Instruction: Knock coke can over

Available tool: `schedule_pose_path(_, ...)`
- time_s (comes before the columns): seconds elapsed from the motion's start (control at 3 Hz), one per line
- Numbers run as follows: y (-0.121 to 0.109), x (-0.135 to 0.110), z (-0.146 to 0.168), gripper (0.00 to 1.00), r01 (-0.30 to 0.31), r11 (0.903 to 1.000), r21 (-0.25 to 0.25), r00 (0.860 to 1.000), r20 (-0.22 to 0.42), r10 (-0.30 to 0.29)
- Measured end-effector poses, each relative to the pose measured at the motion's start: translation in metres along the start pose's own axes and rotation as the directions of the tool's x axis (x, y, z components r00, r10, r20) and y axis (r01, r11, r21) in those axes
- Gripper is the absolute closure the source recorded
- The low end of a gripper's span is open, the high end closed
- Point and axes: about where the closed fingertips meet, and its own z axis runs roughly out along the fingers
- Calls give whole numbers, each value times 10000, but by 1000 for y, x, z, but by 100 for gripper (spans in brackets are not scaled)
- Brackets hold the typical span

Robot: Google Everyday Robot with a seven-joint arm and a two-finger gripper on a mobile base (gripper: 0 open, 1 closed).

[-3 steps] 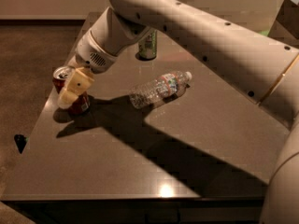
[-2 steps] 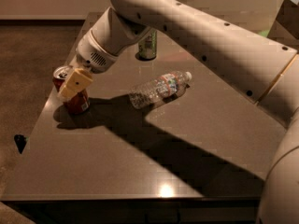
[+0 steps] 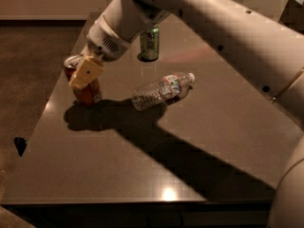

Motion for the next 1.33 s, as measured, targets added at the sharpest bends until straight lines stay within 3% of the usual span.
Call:
schedule_pose_path(0.33,-8,1,-38,100,100,9993,347,9951,-989,-65)
schedule_pose_path(0.67,-22,12,-62,100,281,9970,727,9716,-2365,-102)
schedule_pose_path(1.0,-40,35,-74,100,411,9936,1047,9253,-3793,17)
schedule_pose_path(1.33,-55,55,-76,100,582,9883,1407,8770,-4802,167)
